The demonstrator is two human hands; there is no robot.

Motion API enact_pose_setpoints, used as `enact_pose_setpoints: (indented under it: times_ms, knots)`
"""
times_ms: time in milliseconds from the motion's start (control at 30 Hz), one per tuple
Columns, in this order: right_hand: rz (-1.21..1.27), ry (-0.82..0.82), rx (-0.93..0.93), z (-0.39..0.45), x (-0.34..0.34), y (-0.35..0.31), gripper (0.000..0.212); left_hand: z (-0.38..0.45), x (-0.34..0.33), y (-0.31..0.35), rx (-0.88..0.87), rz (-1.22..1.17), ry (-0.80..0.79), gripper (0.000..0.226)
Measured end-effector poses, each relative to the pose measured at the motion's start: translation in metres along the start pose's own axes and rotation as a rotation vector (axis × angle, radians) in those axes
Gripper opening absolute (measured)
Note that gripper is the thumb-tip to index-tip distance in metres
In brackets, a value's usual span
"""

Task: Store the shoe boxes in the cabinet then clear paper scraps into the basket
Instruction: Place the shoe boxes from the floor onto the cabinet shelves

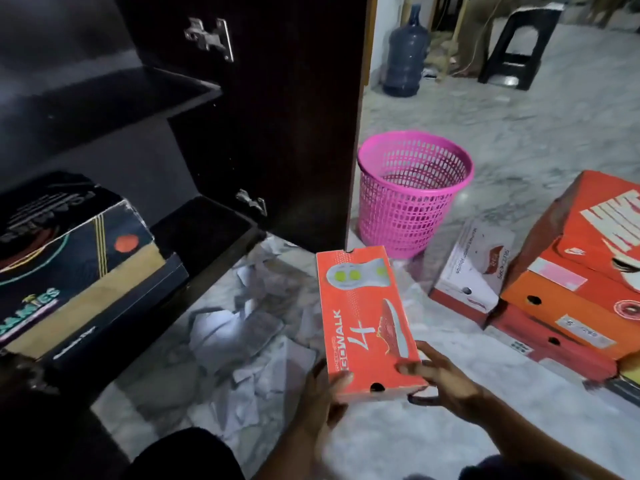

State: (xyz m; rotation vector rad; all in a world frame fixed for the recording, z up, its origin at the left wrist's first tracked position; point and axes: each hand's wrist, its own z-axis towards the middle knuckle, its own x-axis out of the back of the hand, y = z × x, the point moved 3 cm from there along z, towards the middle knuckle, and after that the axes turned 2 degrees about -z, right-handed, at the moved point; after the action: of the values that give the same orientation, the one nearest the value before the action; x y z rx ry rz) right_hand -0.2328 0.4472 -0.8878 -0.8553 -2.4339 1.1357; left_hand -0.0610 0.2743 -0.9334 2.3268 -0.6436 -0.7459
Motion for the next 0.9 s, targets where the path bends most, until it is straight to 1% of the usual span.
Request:
enact_pose_setpoints:
  times_ms: [67, 100, 133, 200, 233, 300, 367, 433, 533, 567, 633, 700, 733, 833, 867, 900]
  knots:
    - [-0.033, -0.024, -0.010, 0.013, -0.013, -0.018, 0.052, -0.004, 0.011, 0.010, -0.006, -0.079, 0.054, 0.073]
    - [-0.056, -0.040, -0.012, 0.019, -0.020, -0.027, 0.049, -0.005, 0.017, 0.014, -0.001, -0.113, 0.074, 0.069]
    - [-0.082, -0.061, -0.010, 0.025, -0.026, -0.035, 0.050, -0.006, 0.023, 0.018, 0.003, -0.138, 0.094, 0.072]
    - [-0.123, -0.116, 0.003, 0.040, -0.042, -0.054, 0.059, -0.006, 0.037, 0.027, -0.017, -0.184, 0.138, 0.081]
    - [-0.140, -0.145, 0.012, 0.048, -0.051, -0.062, 0.061, -0.003, 0.045, 0.032, -0.036, -0.206, 0.157, 0.080]
    - [-0.176, -0.174, 0.043, 0.071, -0.068, -0.078, 0.058, 0.011, 0.057, 0.045, -0.074, -0.231, 0.207, 0.069]
    - [-0.198, -0.154, 0.068, 0.096, -0.082, -0.093, 0.050, 0.028, 0.066, 0.062, -0.109, -0.255, 0.246, 0.058]
    - [-0.200, -0.129, 0.097, 0.124, -0.095, -0.111, 0.044, 0.046, 0.072, 0.082, -0.157, -0.256, 0.266, 0.054]
    - [-0.190, -0.117, 0.142, 0.166, -0.118, -0.139, 0.050, 0.073, 0.083, 0.116, -0.204, -0.264, 0.301, 0.055]
    - [-0.192, -0.118, 0.153, 0.180, -0.125, -0.147, 0.048, 0.082, 0.089, 0.125, -0.215, -0.276, 0.333, 0.054]
    - [-0.225, -0.160, 0.149, 0.213, -0.144, -0.159, 0.037, 0.103, 0.107, 0.139, -0.244, -0.294, 0.465, 0.053]
    - [-0.224, -0.207, 0.154, 0.238, -0.162, -0.163, 0.030, 0.115, 0.128, 0.147, -0.283, -0.267, 0.598, 0.061]
    - [-0.194, -0.209, 0.180, 0.249, -0.170, -0.163, 0.029, 0.119, 0.139, 0.149, -0.306, -0.247, 0.639, 0.060]
    - [-0.103, -0.216, 0.222, 0.269, -0.191, -0.156, 0.034, 0.124, 0.162, 0.143, -0.332, -0.225, 0.649, 0.049]
    - [-0.095, -0.247, 0.222, 0.270, -0.199, -0.151, 0.036, 0.122, 0.167, 0.138, -0.330, -0.239, 0.649, 0.049]
    - [-0.100, -0.278, 0.222, 0.271, -0.205, -0.146, 0.044, 0.121, 0.171, 0.131, -0.335, -0.258, 0.642, 0.050]
